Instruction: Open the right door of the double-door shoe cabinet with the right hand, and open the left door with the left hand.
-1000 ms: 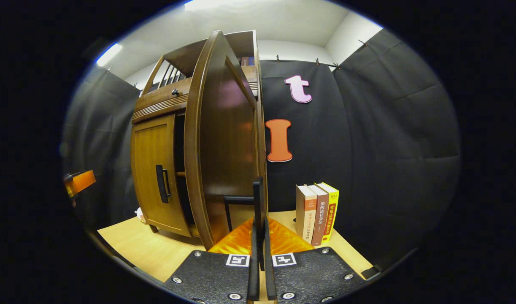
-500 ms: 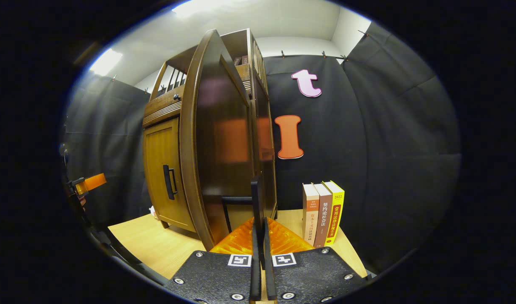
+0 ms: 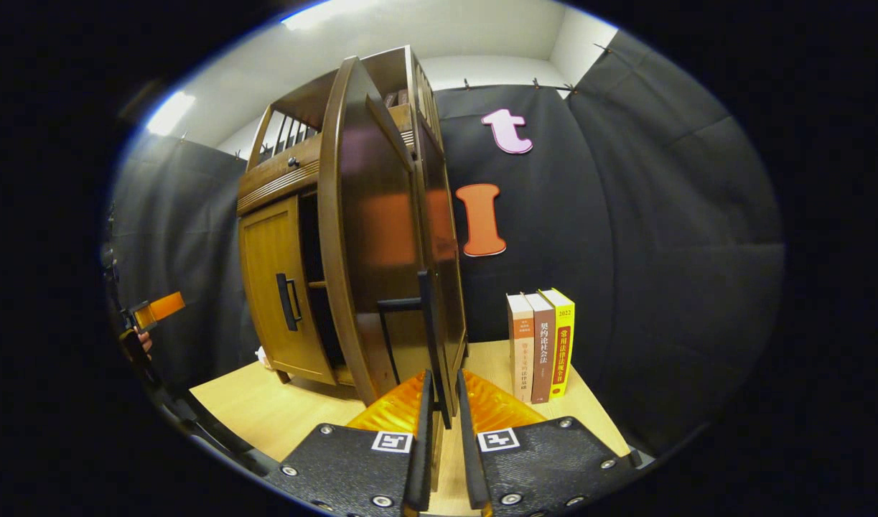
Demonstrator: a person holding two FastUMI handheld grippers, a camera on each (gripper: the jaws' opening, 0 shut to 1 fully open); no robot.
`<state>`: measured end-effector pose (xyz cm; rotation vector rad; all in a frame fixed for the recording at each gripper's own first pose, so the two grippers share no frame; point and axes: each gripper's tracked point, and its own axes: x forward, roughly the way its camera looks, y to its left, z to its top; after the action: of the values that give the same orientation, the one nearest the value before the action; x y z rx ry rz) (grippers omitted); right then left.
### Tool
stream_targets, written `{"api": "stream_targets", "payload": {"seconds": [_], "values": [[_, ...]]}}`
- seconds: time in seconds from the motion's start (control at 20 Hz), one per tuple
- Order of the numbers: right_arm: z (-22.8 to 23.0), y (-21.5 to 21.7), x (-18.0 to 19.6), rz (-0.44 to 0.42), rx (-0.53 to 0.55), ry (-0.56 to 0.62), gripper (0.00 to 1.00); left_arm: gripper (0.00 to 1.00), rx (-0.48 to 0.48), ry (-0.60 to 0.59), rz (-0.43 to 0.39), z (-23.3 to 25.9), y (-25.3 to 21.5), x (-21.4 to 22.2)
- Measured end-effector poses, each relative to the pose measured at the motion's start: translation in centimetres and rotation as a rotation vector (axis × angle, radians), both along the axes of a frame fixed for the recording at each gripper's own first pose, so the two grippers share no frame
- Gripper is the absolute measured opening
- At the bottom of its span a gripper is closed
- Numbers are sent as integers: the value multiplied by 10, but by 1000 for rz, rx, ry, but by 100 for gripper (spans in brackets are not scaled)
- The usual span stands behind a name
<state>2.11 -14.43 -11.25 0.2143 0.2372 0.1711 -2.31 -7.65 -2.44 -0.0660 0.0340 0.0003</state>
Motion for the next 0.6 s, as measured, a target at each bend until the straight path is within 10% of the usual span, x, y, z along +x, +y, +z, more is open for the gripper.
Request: {"api": "stream_targets", "payload": {"seconds": [0.25, 0.4, 0.45, 0.6], "values": [[30, -14, -15, -88, -74, -76, 22, 98, -6, 31, -21, -11, -4, 14], [33, -21, -17, -116, -91, -74, 58, 97, 4, 44, -30, -16, -6, 31], [34, -25, -18, -132, -94, -74, 53, 98, -10, 45, -43, -17, -8, 36], [43, -30, -24, -157, -96, -90, 80, 97, -32, 38, -82, -19, -19, 54]]}}
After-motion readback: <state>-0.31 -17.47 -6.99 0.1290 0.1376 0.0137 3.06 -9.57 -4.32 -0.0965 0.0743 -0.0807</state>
